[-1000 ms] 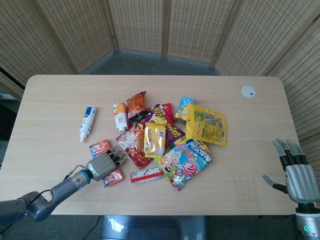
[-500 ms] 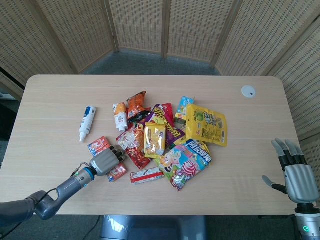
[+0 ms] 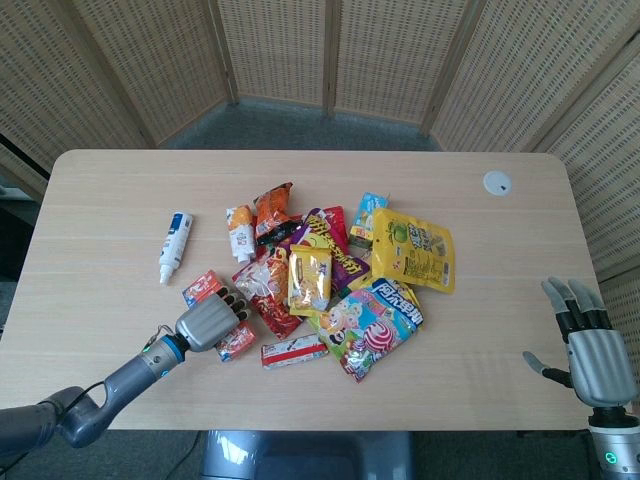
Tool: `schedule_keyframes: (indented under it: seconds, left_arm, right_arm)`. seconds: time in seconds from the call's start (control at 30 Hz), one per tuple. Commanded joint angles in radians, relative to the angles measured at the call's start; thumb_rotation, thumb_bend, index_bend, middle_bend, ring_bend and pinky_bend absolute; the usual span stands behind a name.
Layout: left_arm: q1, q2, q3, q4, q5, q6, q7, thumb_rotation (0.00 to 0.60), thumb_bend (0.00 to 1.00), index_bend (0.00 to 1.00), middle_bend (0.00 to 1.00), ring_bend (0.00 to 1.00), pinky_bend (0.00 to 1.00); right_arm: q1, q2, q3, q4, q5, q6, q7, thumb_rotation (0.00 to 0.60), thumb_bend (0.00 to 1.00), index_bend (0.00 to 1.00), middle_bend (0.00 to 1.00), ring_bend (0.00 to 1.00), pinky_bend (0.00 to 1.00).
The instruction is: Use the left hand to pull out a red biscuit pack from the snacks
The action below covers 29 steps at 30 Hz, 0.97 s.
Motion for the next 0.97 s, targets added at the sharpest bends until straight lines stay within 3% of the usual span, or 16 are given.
schedule_keyframes:
  seconds: [0.03,0.3,0.67,0.97]
  left_arm:
    - [-0.011,0.095,-0.037,-0.128,0.013,0.038,0.012,0.6,0.0,0.82,0.74,0.71,0.67]
    - [-0.031,0.241,-0.117,-0.338,-0.02,0.07,0.085,0.6,0.0,0.82,0.74,0.71,0.68]
    - [-0.057,0.362,-0.229,-0.509,-0.09,0.109,0.144,0.6,0.0,0.82,0.73,0.71,0.67]
    - [-0.067,0.407,-0.26,-0.577,-0.128,0.115,0.172,0.6,0.0,0.82,0.73,0.71,0.67]
  right_arm:
    - [0.0,-0.001,-0.001,-0.002,-0.001,0.0,-0.002,0.6,0.0,0.0,0.0,0.0,0.0]
    - [-0.001,-0.001,-0.003,-0.005,-0.005,0.001,-0.008,0.6,0.0,0.0,0.0,0.0,0.0]
    - [-0.002,0.003,0.001,-0.004,0.002,0.002,0.0,0.6,0.0,0.0,0.0,0.0,0.0]
    - [0.001,0.0,-0.002,-0.005,-0.002,-0.004,-0.007,0.6,0.0,0.0,0.0,0.0,0.0]
